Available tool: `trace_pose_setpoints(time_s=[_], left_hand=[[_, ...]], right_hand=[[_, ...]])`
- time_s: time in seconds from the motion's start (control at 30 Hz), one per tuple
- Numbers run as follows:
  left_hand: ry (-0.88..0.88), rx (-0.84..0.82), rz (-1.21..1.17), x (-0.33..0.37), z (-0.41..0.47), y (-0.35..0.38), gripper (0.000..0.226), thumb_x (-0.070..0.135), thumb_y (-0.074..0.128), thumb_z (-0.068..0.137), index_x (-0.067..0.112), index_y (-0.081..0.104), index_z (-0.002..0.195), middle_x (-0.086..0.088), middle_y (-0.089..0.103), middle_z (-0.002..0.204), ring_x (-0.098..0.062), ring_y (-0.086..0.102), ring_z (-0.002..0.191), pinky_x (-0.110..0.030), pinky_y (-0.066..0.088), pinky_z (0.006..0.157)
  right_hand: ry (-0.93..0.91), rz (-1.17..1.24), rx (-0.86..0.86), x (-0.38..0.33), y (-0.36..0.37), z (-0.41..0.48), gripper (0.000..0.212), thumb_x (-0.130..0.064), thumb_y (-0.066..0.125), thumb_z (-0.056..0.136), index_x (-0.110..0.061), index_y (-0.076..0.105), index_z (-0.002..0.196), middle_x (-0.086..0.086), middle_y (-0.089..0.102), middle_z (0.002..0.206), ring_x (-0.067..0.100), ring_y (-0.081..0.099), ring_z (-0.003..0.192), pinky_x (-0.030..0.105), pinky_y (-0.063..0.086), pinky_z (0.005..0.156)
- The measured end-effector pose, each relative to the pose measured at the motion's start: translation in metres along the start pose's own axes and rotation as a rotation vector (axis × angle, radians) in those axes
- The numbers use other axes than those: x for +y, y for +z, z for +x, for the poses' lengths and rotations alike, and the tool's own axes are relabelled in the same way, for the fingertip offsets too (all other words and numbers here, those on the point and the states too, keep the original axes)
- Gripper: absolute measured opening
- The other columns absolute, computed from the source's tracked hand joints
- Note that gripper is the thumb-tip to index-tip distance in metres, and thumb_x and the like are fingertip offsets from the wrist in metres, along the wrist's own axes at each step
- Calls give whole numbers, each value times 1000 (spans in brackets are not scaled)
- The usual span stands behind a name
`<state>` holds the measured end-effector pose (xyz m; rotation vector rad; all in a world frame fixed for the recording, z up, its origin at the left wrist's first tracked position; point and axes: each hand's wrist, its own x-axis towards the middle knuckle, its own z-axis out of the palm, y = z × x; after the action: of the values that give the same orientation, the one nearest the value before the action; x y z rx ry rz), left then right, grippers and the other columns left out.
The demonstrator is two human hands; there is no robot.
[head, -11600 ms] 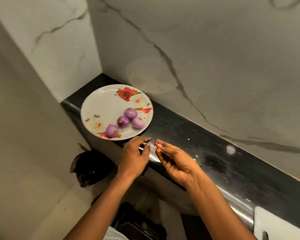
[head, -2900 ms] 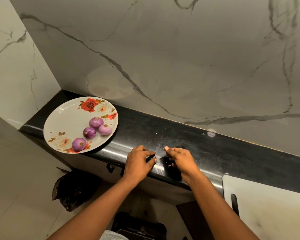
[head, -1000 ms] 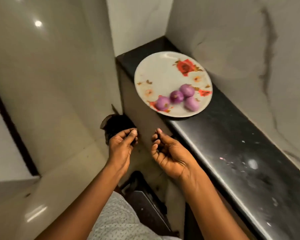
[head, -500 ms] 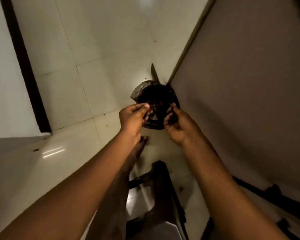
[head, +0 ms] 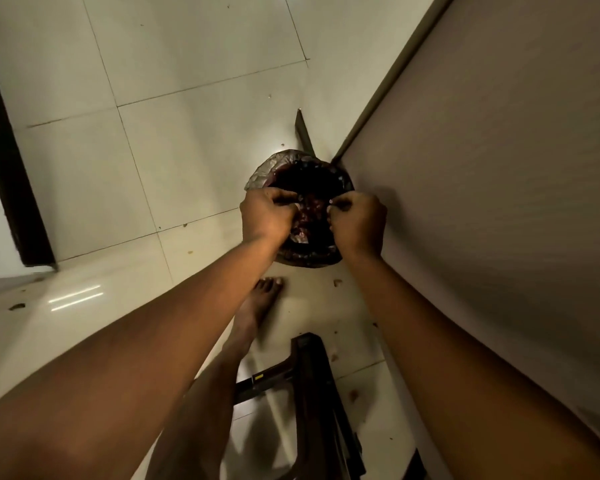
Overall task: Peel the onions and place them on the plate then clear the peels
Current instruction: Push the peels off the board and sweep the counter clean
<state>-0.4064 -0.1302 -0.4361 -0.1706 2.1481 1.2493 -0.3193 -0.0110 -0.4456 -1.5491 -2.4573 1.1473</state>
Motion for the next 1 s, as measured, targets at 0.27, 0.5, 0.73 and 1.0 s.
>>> trace_pose_setpoints(time_s=[0.27,0.5,0.73,1.0], left_hand=[[195,84,150,20,-4,-1,20,30,87,85,15,75,80,4,74,77,-12,72,75,-30,57,73],[181,25,103,22,-17,-3,18,23,70,99,15,77,113,2,77,107,-11,71,97,-29,57,91],[198,17,64,31,-36,-14,23,5,83,81,22,76,95,9,76,93,-8,73,88,-37,63,87],[275,-27,-68,73,-141,-64,13,16,73,95,23,75,107,9,78,100,-11,75,88,-42,64,86]], right_hand=[[-183,-254,-46,-15,-8,-4,54,-50,47,108,-12,67,76,3,64,69,20,62,63,28,36,55],[-232,-185,42,-28,-12,-7,22,-14,71,92,-12,76,114,6,78,107,22,75,98,38,64,81],[-256,-119,-48,-38,-30,-24,32,-11,68,96,-17,74,127,4,77,121,21,73,111,36,62,92],[-150,276,-125,-76,-125,-143,28,-26,60,106,-22,73,130,-10,74,124,-5,66,112,16,53,97]])
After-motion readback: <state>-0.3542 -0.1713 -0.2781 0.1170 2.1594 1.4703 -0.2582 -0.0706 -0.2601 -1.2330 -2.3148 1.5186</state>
